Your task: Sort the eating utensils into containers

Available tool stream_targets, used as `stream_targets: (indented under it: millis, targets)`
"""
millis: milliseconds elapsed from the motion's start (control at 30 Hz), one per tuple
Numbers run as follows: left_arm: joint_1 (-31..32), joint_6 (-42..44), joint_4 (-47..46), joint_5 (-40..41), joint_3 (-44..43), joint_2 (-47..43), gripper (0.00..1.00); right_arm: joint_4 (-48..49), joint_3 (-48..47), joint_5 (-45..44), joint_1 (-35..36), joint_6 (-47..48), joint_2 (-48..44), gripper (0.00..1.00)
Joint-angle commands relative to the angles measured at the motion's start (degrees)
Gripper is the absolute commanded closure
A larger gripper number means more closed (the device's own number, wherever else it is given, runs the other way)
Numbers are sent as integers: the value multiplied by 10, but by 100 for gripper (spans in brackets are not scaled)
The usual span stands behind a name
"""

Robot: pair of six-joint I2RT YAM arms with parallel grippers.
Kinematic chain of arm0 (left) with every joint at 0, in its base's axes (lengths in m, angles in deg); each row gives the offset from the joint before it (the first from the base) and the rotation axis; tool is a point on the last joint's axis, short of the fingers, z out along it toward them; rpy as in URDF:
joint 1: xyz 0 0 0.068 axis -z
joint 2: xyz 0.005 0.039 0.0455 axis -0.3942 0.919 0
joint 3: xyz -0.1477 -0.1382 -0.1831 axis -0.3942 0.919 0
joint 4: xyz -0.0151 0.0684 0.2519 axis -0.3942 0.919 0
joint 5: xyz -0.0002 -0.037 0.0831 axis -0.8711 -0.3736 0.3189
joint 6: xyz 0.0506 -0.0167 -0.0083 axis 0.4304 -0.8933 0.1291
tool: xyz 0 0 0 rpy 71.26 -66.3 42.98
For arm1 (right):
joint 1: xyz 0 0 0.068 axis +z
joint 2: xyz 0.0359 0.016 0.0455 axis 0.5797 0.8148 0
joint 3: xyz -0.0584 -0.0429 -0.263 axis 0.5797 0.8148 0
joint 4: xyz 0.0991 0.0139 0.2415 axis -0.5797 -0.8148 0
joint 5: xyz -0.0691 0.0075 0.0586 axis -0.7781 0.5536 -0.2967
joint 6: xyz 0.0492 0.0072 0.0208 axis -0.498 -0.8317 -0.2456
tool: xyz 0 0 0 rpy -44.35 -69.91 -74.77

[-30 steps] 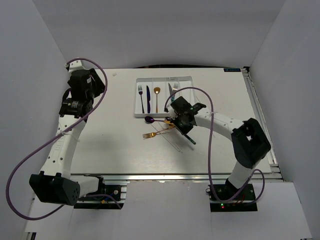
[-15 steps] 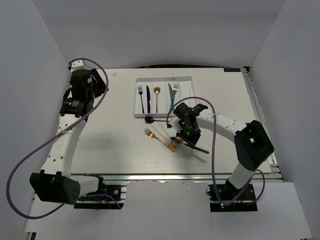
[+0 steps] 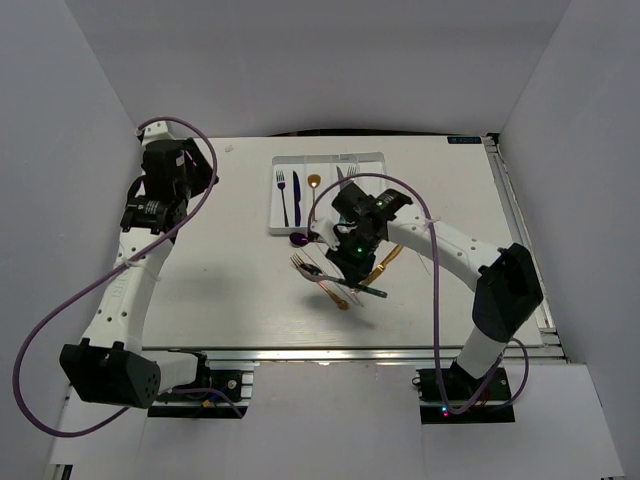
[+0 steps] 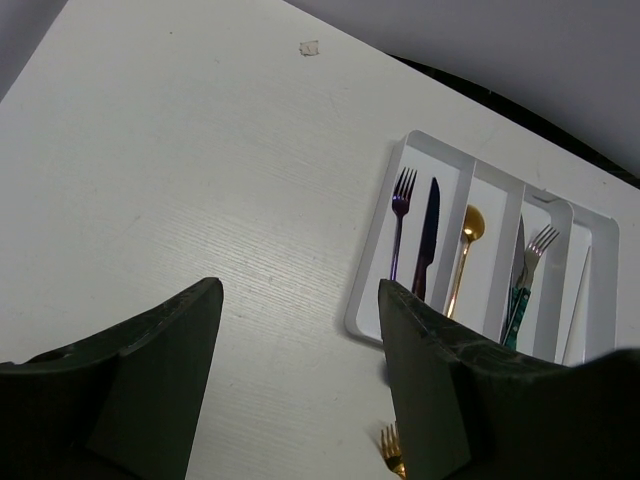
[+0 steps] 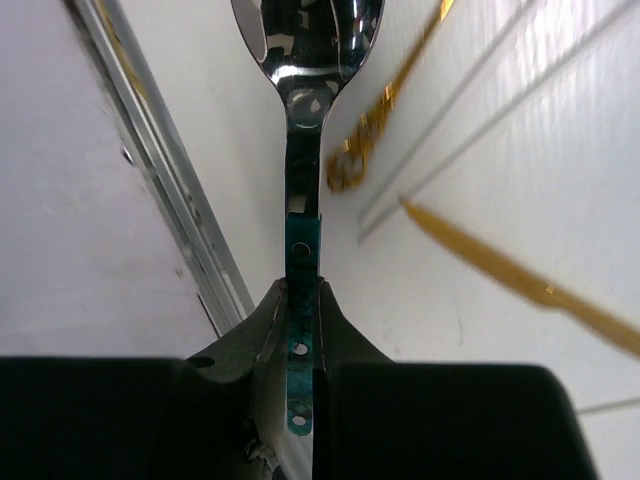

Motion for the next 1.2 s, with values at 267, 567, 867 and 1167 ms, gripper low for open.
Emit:
stream_targets:
  millis: [267, 567, 867, 1167]
  targets:
    - [-3, 7, -6, 37, -50, 36, 25, 182, -160, 8, -83, -226, 85, 100]
    - [-3, 19, -11, 65, -65, 58, 25, 251, -267, -111, -174, -425, 180, 100]
    - [-3, 34, -10, 89, -70, 73, 24, 272, -393, -139, -208, -482, 309, 100]
    - [-3, 44, -10, 93, -73, 94, 24, 280, -403, -109, -237, -496, 354, 100]
